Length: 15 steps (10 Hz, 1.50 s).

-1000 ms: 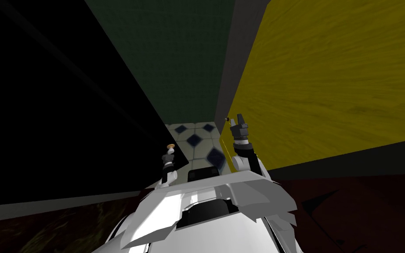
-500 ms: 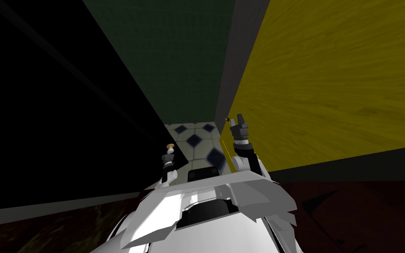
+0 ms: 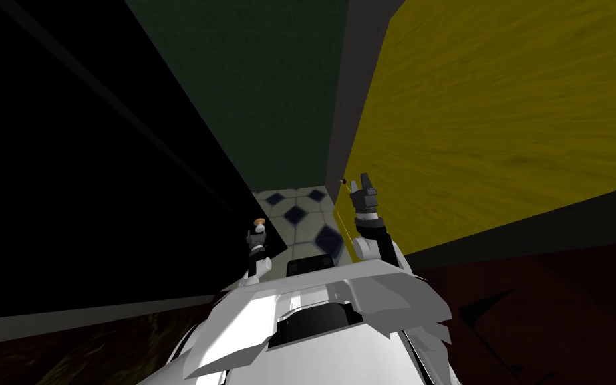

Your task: Push the door open

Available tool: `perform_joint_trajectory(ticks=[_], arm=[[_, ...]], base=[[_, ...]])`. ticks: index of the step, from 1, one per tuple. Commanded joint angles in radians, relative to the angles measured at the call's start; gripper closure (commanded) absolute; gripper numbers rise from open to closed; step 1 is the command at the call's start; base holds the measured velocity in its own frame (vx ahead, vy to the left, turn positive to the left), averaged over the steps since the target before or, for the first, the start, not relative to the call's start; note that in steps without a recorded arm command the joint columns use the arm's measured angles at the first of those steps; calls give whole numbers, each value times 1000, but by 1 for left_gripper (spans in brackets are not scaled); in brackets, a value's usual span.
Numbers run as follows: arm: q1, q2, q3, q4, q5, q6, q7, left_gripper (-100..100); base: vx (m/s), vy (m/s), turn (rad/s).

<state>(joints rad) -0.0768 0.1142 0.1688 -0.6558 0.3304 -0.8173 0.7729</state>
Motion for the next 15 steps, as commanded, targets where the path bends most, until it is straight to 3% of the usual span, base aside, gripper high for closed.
perform_joint_trajectory(ticks=[1, 15], arm=[[-5, -6, -5, 3, 14, -6, 37, -100], [-10, -76, -40, -53, 155, -15, 349, -100]], base=[[-98, -24, -44], [-90, -6, -44]])
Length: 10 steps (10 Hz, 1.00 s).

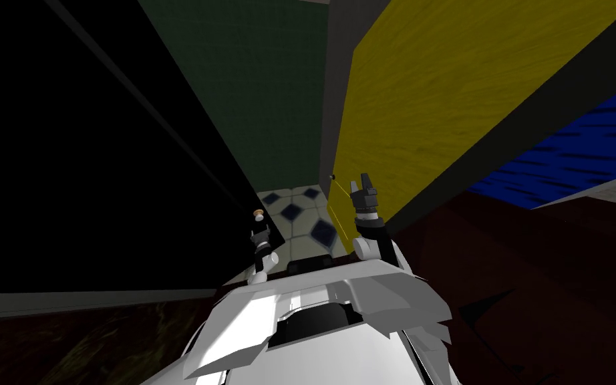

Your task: Push the door open

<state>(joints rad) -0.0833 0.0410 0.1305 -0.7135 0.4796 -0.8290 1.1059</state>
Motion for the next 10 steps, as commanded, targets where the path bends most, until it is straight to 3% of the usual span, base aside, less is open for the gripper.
perform_joint_trajectory(ticks=[1, 4, 5, 6, 10], arm=[[-4, -8, -4, 2, 13, -4, 33, -100], [-5, -26, -9, -7, 37, -5, 85, -100], [-3, -23, -8, -10, 33, -2, 73, -100], [-4, -3, -6, -7, 35, -4, 80, -100], [-4, 10, -1, -2, 38, -7, 86, -100]], base=[[-74, -6, -30], [-77, -5, -38], [-29, -3, -4], [114, 41, -27], [185, 98, -24]])
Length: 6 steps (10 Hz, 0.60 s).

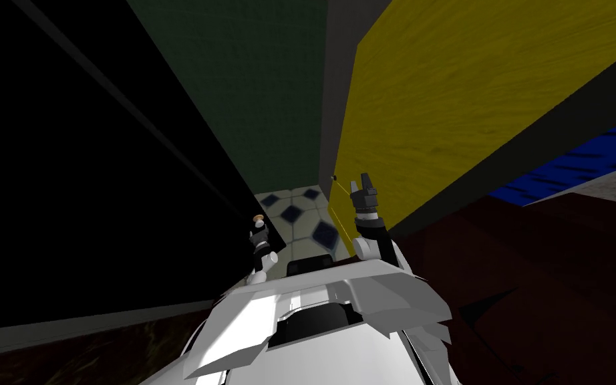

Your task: Push the door open

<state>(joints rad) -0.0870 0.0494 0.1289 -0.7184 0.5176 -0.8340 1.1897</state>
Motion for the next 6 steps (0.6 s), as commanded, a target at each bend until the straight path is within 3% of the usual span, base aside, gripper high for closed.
perform_joint_trajectory(ticks=[1, 3, 4, 5, 6], arm=[[-1, 0, 2, 5, 1, -3, 4, -100], [-1, -13, 5, 8, 3, -5, 8, -100], [-1, -8, 4, 6, 3, -3, 6, -100], [-1, -8, 4, 6, 3, -3, 6, 100], [-1, -8, 4, 6, 3, -3, 6, 100]], base=[[190, 83, -32], [181, 67, -23], [79, 37, -8], [-11, -5, 13], [-29, -12, -3]])
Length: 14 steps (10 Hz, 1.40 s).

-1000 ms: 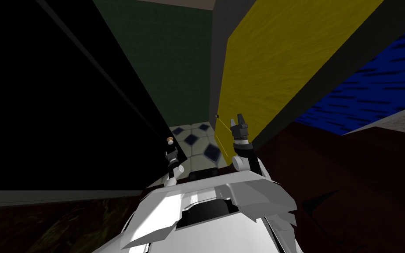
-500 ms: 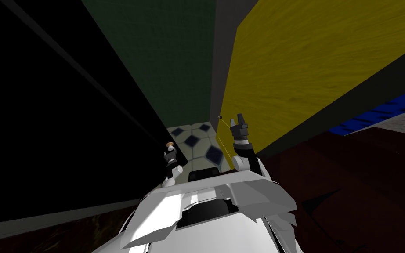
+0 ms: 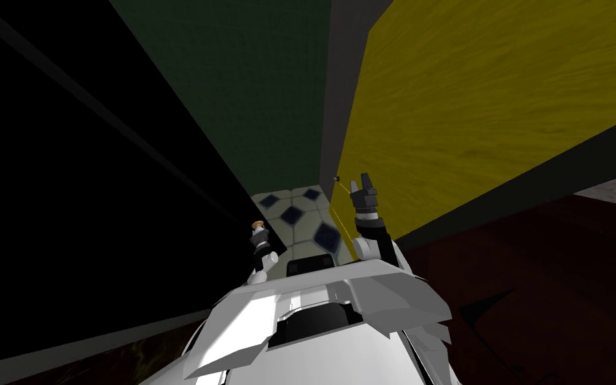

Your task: Push the door open

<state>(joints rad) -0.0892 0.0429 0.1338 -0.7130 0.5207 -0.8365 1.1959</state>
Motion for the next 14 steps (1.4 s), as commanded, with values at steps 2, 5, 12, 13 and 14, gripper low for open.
perform_joint_trajectory(ticks=[2, 5, 12, 13, 14], arm=[[1, -2, -1, 0, 0, 0, 0, 100], [-8, 7, 32, 14, -6, -5, -4, 100], [-38, 21, 122, 43, -23, -27, -14, 100], [-42, 22, 136, 48, -26, -30, -16, 100], [-47, 24, 150, 53, -28, -34, -17, 100]], base=[[-20, -8, -4], [24, 3, -6], [106, 29, -9], [115, 31, -1], [107, 30, 0]])
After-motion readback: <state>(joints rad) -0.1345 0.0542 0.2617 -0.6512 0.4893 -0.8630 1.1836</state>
